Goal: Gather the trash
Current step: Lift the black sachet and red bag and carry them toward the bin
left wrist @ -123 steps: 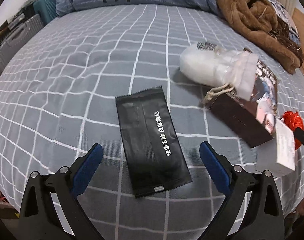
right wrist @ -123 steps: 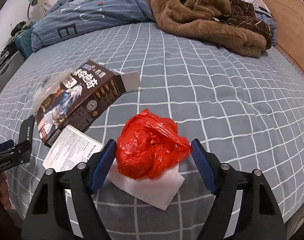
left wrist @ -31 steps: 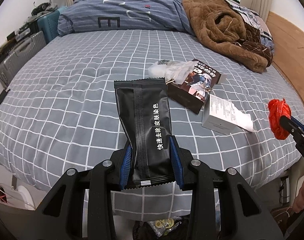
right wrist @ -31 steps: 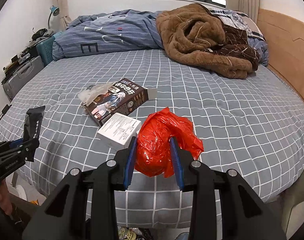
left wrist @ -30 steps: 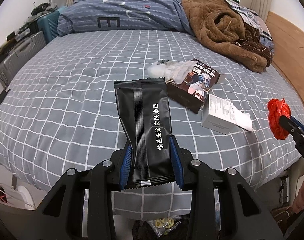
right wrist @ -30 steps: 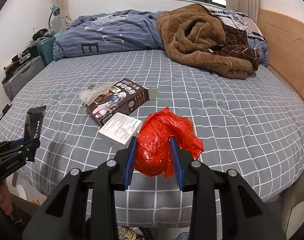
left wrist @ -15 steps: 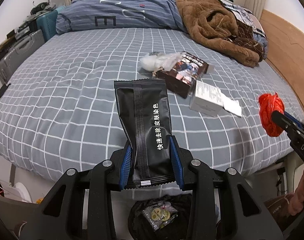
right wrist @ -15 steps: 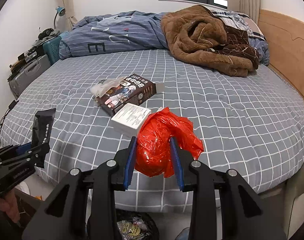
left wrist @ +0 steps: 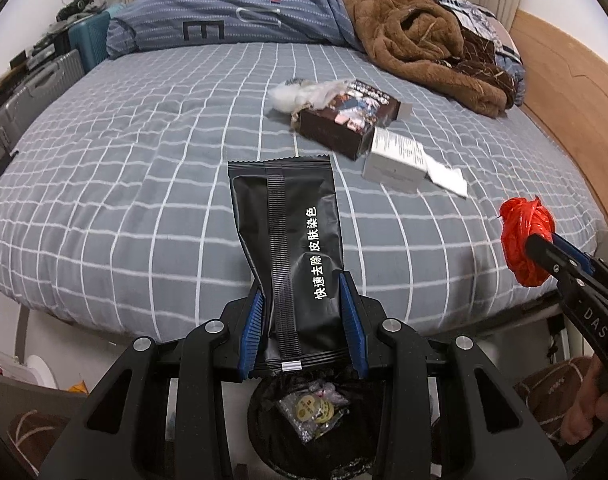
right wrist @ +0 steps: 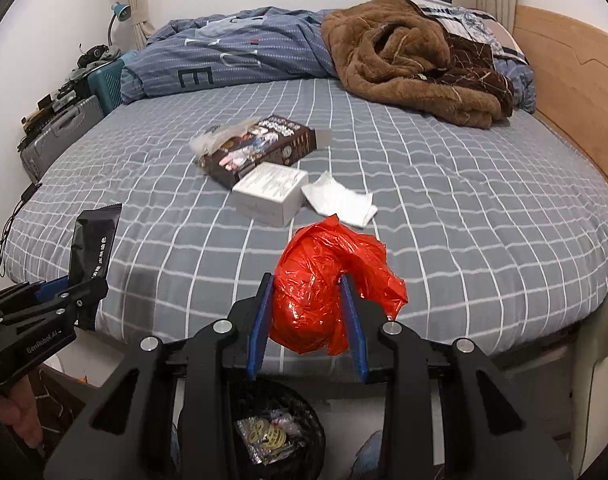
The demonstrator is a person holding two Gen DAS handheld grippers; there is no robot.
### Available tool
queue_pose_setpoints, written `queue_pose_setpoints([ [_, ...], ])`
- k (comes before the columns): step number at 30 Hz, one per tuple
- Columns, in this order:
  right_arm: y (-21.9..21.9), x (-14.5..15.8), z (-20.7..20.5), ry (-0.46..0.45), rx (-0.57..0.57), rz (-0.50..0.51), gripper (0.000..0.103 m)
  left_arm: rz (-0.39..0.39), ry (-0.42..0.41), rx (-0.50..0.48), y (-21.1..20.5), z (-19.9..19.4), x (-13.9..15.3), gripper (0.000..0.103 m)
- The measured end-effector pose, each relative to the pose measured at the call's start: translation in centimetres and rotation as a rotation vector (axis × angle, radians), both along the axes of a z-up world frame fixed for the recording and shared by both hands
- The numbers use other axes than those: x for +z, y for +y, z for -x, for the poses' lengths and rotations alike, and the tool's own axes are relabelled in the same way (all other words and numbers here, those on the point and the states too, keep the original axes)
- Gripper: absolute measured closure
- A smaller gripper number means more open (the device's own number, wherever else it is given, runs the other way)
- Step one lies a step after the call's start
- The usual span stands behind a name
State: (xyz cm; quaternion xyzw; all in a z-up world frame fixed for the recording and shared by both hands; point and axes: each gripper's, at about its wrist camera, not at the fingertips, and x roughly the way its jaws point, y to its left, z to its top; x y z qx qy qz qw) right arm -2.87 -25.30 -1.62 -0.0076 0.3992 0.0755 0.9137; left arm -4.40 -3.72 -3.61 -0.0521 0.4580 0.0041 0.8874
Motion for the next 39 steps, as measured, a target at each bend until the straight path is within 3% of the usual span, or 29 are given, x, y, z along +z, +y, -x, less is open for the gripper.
queue_pose_setpoints([
  [16, 0.1, -2.3, 5.2, 0.052, 0.013, 0.018, 0.071, 0.005, 0.034, -0.043, -1.1, 5.0, -1.6, 0.067],
  [39, -0.6, -6.9, 8.5, 0.191, 0.014, 0.014, 0.071, 0.022, 0.162, -0.078, -2.7, 8.8, -6.7, 0.067],
])
